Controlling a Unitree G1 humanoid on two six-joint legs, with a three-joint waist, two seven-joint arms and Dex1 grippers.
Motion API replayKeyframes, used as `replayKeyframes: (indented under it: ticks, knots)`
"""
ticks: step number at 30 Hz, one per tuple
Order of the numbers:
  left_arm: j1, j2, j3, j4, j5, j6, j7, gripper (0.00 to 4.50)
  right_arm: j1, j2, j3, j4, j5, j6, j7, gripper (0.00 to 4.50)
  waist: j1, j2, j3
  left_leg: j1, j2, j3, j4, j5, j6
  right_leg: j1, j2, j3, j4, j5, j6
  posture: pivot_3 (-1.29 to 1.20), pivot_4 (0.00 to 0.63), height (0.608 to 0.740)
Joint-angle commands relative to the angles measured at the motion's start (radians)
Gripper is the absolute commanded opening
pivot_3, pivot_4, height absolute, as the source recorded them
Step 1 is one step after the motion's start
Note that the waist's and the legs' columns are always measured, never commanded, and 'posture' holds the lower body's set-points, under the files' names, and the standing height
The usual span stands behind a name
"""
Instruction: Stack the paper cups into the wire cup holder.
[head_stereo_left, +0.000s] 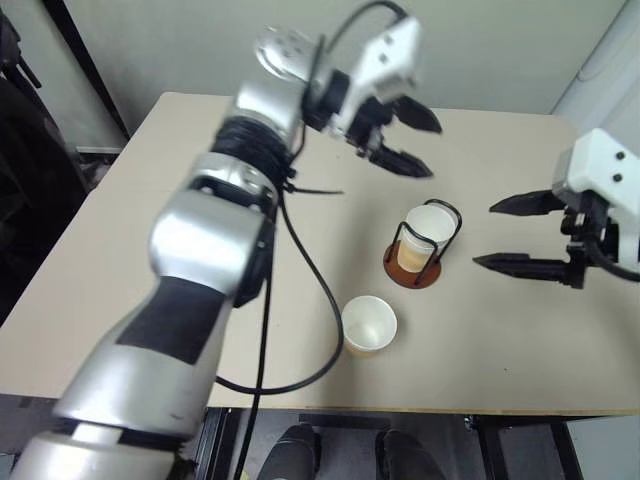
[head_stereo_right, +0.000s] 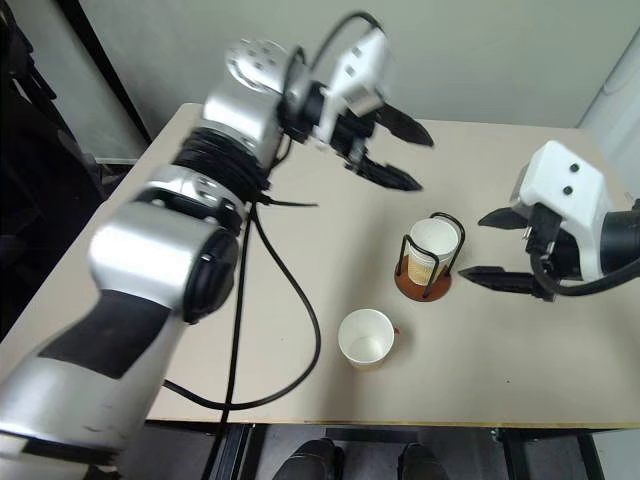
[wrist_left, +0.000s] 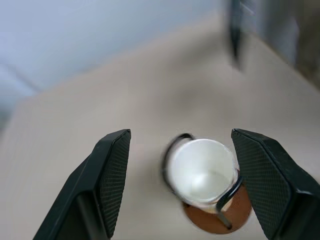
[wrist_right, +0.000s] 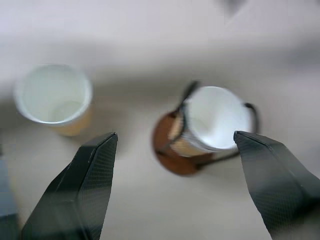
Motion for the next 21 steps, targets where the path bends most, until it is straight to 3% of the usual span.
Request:
replayKeyframes:
  ticks: [1, 6, 10, 16, 21]
  knots:
    - [0.011, 0.105, 0.003, -0.092, -0.071, 0.099, -0.043, 3.43, -0.017, -0.02, 0.006, -0.054, 0.039, -0.008, 0.008, 3.87, -0.007, 0.001, 0.0, 0.0, 0.0, 0.0, 0.0, 0.0, 0.0, -0.001, 0.0, 0.0, 0.0, 0.0, 0.0, 0.0, 0.15, 0.74]
    - [0.224, 0.365, -0.163, -0.537, -0.38, 0.388, -0.043, 3.43, -0.001, -0.059, 0.109, -0.139, -0.028, -0.105, 0.055, 3.87, -0.011, 0.002, 0.0, 0.0, -0.001, 0.0, 0.0, 0.0, 0.0, -0.001, 0.0, -0.003, 0.0, 0.0, 0.0, 0.0, 0.15, 0.74]
    - [0.444, 0.563, -0.188, -0.891, -0.552, 0.543, -0.043, 3.43, -0.041, -0.038, 0.188, -0.16, -0.056, -0.146, 0.064, 3.87, -0.016, 0.001, 0.0, 0.0, -0.001, -0.001, 0.001, 0.0, 0.0, -0.002, 0.0, -0.008, 0.001, 0.0, 0.0, 0.0, 0.15, 0.74]
    - [0.636, 0.651, -0.125, -1.113, -0.621, 0.647, -0.043, 3.43, -0.105, -0.008, 0.363, -0.131, -0.224, -0.274, 0.137, 3.87, -0.011, 0.002, 0.0, 0.002, -0.001, -0.008, 0.011, 0.001, -0.001, 0.002, -0.001, -0.021, 0.002, 0.002, -0.002, 0.0, 0.15, 0.74]
    - [0.667, 0.666, -0.112, -1.171, -0.62, 0.691, -0.043, 3.43, -0.141, 0.034, 0.495, -0.086, -0.376, -0.385, 0.226, 3.87, -0.014, 0.002, 0.0, 0.003, 0.0, -0.01, 0.014, 0.007, -0.001, 0.006, -0.001, -0.024, 0.002, 0.01, -0.004, 0.0, 0.15, 0.74]
